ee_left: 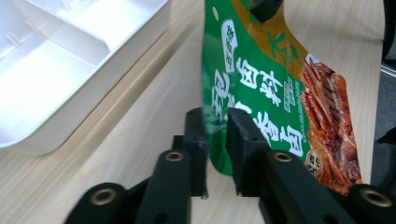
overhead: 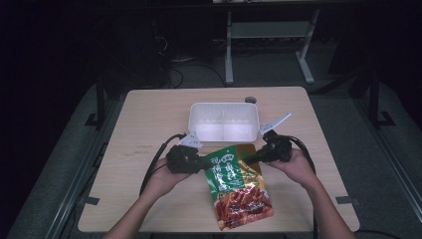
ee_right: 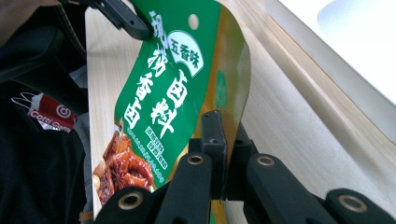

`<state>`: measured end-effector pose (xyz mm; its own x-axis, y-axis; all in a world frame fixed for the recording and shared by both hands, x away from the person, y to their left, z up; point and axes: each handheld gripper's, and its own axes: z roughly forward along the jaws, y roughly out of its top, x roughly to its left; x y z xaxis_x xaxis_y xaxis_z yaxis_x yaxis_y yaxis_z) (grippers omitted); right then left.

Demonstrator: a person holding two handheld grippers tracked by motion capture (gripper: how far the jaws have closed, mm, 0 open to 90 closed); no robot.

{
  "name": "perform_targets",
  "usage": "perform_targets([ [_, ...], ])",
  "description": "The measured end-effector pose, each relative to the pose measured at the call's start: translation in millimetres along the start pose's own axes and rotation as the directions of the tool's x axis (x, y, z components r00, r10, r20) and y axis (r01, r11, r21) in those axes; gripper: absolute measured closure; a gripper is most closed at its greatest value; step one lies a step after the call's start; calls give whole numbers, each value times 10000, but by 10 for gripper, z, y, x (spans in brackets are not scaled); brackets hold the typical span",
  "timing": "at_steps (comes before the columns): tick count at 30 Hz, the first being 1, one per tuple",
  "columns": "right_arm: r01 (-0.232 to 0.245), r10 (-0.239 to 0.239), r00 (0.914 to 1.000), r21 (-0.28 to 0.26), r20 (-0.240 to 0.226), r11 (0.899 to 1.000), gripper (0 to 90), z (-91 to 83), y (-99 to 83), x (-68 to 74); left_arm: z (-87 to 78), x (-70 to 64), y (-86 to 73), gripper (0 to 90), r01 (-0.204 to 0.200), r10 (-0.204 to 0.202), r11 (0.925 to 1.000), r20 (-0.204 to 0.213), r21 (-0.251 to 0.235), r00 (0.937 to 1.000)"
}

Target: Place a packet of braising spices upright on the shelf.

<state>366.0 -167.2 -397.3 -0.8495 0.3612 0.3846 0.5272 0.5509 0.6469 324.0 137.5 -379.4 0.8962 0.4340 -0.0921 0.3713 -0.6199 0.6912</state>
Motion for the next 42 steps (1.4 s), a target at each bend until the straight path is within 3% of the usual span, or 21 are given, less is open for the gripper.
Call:
perform_targets([
  [6,147,-150,9998,148,147,9998,895,-37,23,68,-92,52,-106,587,279,-283,9994,-222,-196,9994],
  [18,96,-95,9989,-23,456,10000,895,-219,-37,198,-257,117,-443,406,733,-754,9963,-458,-455,9961],
  [25,293,-272,9971,-287,713,9992,895,-360,-19,335,-301,124,-663,380,701,-726,9969,-776,-344,9943],
  [32,493,-467,9950,-274,884,9984,896,-418,3,449,-283,151,-870,377,1107,-1144,9925,-742,-526,9907],
  [37,572,-534,9944,-389,909,9976,896,-462,4,501,-267,149,-939,371,1152,-1200,9917,-879,-579,9889],
  [42,773,-720,9927,-523,971,9956,896,-536,34,597,-222,124,-968,360,939,-978,9947,-1033,-413,9898],
])
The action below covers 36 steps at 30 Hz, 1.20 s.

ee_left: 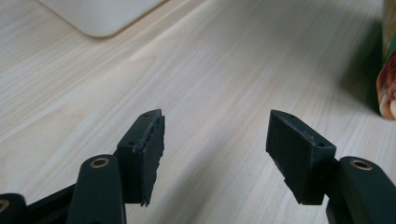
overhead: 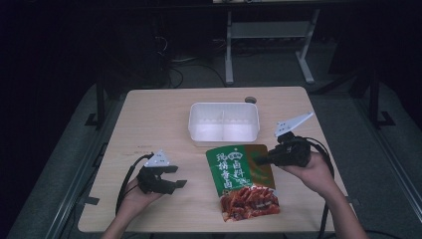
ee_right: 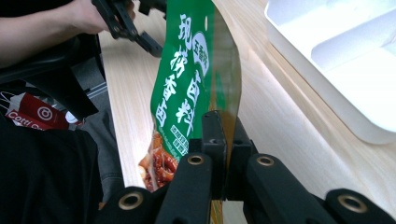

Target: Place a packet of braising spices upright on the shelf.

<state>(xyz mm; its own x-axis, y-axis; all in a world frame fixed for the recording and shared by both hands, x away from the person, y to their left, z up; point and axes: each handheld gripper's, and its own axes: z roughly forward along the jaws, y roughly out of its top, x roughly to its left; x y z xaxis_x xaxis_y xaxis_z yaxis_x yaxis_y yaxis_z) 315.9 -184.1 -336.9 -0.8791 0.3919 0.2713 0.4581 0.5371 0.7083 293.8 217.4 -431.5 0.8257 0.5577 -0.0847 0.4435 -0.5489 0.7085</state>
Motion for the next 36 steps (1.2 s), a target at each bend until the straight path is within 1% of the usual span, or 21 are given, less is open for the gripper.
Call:
perform_targets([
  [2,118,-117,9999,-52,17,9999,896,-24,19,34,2,-4,-2,356,-80,80,10000,-43,43,10000],
  [5,301,-300,9995,-87,75,9995,896,-72,64,102,4,0,-6,346,-45,46,10000,-152,42,9999],
  [8,460,-459,9989,-161,97,9988,896,-119,114,152,11,6,-10,344,50,-50,10000,-157,14,9999],
  [11,593,-590,9982,-234,145,9980,896,-163,164,194,9,9,-15,343,19,-18,10000,-201,62,9998],
  [15,708,-709,9975,-537,13,9960,897,-242,226,241,-2,21,-25,342,104,-104,9999,-221,3,9997],
  [18,800,-790,9967,-635,180,9948,897,-297,278,274,-12,35,-25,341,108,-109,9999,-248,-35,9996],
  [19,789,-776,9968,-683,215,9945,898,-319,298,278,-14,35,-25,341,144,-146,9999,-248,-54,9996],
  [21,718,-685,9967,-769,443,9944,898,-368,341,273,-19,39,-26,341,142,-144,9999,-254,-80,9996],
  [23,584,-528,9966,-903,627,9942,898,-421,384,254,-20,40,-28,341,186,-190,9997,-281,-154,9994],
  [25,461,-367,9949,-1003,941,9939,898,-472,427,235,-25,47,-32,341,201,-205,9997,-296,-141,9994],
  [27,311,-188,9943,-1168,1050,9927,898,-517,465,211,-27,54,-35,341,197,-200,9997,-295,-111,9994],
  [29,191,-26,9919,-1291,1267,9914,898,-552,506,190,-25,55,-37,341,213,-217,9997,-292,-138,9993],
  [33,21,199,9883,-1438,1514,9896,898,-605,596,153,-28,57,-37,341,242,-248,9996,-311,-167,9992],
  [36,-60,334,9826,-1488,1825,9888,898,-634,686,132,-35,60,-34,341,224,-230,9996,-319,-190,9992],
])
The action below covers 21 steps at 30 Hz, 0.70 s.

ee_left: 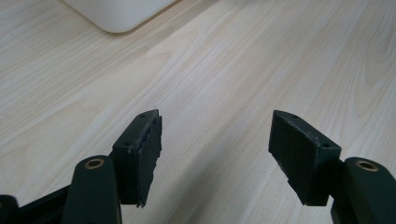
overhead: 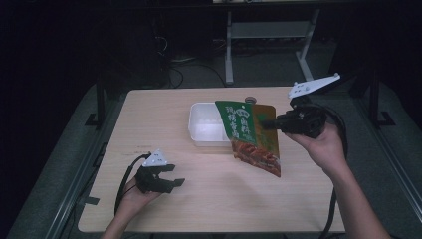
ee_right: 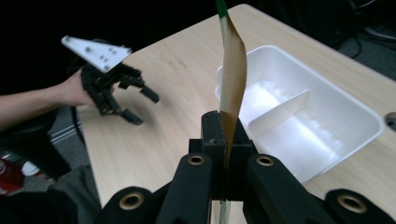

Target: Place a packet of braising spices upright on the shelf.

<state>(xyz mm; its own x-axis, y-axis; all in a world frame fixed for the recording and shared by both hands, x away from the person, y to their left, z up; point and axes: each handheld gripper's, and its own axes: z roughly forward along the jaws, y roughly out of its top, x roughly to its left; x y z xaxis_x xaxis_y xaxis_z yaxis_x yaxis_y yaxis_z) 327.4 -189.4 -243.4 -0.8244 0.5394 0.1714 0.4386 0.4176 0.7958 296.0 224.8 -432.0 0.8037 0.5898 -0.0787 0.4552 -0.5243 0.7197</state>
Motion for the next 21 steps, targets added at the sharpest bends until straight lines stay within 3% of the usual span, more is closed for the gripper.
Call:
perform_targets([
  [10,-302,358,9934,-535,1086,9981,898,15,330,-109,-28,25,-9,339,64,-65,9999,-58,-97,10000],
  [12,-317,394,9889,-562,1430,9979,899,53,386,-133,-33,33,-10,339,52,-52,10000,-62,-83,10000],
  [21,-517,665,9761,-763,2071,9957,898,283,562,-264,-21,43,-15,330,102,-102,9999,-32,-84,9999],
])
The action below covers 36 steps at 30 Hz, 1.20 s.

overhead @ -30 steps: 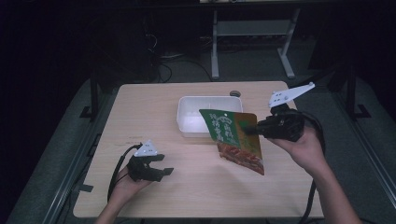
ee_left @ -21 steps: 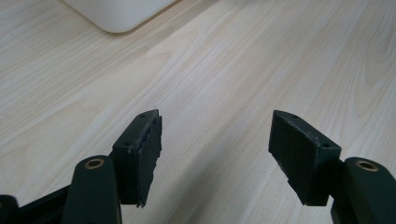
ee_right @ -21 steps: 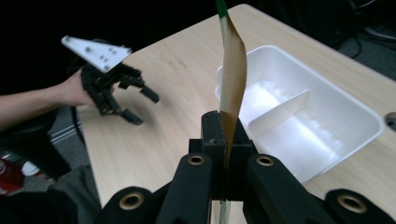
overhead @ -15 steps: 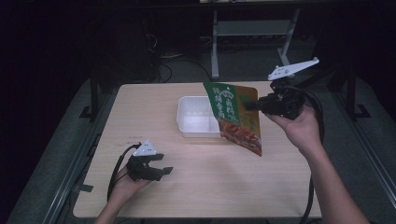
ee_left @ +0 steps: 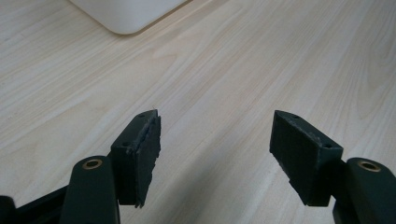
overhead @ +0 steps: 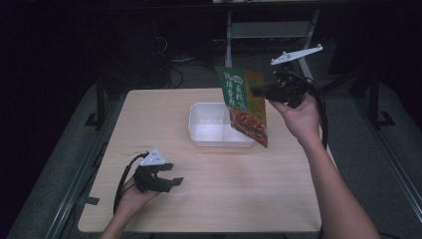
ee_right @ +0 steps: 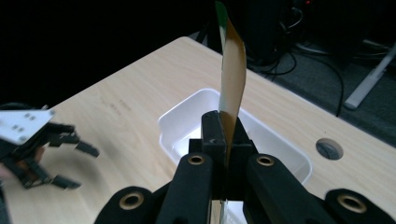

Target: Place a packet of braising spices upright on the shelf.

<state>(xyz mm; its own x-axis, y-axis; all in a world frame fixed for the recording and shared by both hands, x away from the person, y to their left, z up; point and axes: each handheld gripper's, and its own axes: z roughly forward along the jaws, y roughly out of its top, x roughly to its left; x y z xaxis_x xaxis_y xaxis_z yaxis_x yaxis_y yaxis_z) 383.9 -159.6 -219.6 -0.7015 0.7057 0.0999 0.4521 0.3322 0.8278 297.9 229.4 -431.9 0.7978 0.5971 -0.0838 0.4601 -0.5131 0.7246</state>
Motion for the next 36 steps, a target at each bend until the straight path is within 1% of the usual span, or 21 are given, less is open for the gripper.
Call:
perform_targets([
  [2,-38,38,9999,-42,133,10000,898,53,27,-11,-1,1,-1,330,-3,3,10000,-21,-9,10000],
  [6,8,-3,9983,-87,579,10000,898,160,68,-35,-8,10,-5,329,14,-14,10000,-46,-25,10000],
  [8,16,-8,9973,-106,728,9999,898,209,77,-54,-12,16,-9,329,37,-37,10000,-45,-43,10000],
  [14,64,-65,9924,8,1230,10000,898,364,75,-102,-20,28,-13,327,68,-68,10000,-75,-55,9999],
  [19,-51,57,9906,-45,1367,10000,898,454,64,-148,-21,35,-14,324,77,-77,10000,-82,-41,9999],
  [21,-29,36,9899,-51,1420,10000,898,486,58,-162,-22,36,-15,324,96,-97,9999,-88,-58,9999],
  [26,-119,144,9898,-182,1420,9998,898,557,27,-204,-25,43,-16,324,113,-114,9999,-97,-86,9999],
  [28,-86,116,9894,-217,1450,9997,898,591,19,-209,-26,45,-16,324,129,-130,9999,-102,-114,9999],
  [32,137,-89,9866,-287,1627,9995,898,655,20,-188,-30,47,-18,323,156,-157,9998,-100,-125,9998],
  [36,170,-94,9849,-426,1730,9989,898,718,-15,-193,-32,48,-19,323,154,-155,9998,-88,-138,9998],
])
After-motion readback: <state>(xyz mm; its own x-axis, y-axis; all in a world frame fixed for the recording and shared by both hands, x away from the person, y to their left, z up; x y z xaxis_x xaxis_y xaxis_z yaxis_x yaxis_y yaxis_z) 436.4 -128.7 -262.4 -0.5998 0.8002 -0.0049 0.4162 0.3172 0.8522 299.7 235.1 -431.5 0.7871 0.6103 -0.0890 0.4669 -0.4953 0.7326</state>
